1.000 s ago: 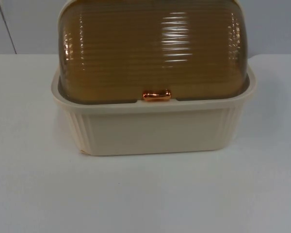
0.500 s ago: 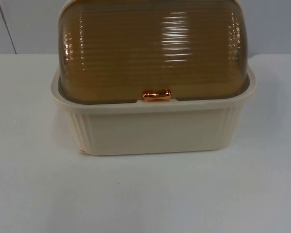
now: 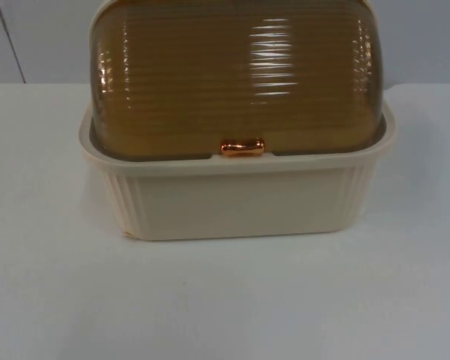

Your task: Open the box lid with the left hand, place the block into the box with the right hand, then close the box lid with the left hand.

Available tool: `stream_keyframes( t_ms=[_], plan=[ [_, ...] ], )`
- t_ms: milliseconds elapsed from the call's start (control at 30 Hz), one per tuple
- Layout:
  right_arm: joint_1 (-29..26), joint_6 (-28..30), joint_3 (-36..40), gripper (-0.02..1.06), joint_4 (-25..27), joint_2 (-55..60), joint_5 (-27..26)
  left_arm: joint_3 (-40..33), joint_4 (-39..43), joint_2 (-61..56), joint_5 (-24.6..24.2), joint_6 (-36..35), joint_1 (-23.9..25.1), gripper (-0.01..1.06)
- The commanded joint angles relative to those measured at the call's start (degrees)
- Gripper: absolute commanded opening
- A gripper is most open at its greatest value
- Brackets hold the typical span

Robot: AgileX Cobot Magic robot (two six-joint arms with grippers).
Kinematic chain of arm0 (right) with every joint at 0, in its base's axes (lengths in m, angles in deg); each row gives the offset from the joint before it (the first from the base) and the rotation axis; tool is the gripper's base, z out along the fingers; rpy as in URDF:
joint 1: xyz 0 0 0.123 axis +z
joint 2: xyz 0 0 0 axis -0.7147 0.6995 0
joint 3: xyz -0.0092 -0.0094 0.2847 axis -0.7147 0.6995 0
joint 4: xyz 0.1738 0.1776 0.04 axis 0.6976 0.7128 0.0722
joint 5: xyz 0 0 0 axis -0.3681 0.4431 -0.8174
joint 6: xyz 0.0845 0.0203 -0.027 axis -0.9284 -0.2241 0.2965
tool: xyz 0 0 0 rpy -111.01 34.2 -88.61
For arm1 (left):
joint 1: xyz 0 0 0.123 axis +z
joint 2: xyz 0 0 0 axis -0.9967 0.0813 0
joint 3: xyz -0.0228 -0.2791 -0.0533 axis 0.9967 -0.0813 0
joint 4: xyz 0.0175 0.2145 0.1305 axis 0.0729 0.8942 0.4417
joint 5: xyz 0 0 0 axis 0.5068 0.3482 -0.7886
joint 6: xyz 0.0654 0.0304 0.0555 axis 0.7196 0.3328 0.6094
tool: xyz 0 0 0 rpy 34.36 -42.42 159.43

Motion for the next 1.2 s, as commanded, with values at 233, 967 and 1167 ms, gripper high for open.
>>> stream_keyframes(
  t_ms=[233, 967, 1167],
  plan=[
    [0.3, -0.2, 1.8, 1.05, -0.2, -0.1, -0.9, -0.3, 0.1, -0.2, 0.0, 0.1, -0.4, 1.01],
    [0.3, 1.0, 3.8, 1.05, 0.0, -0.1, -2.7, -0.3, 0.1, -0.2, 0.0, 0.1, -0.4, 1.01],
    [0.3, 1.0, 3.8, 1.05, 0.0, -0.1, -2.8, -0.3, 0.2, -0.2, 0.0, 0.0, -0.4, 1.01]
  ],
)
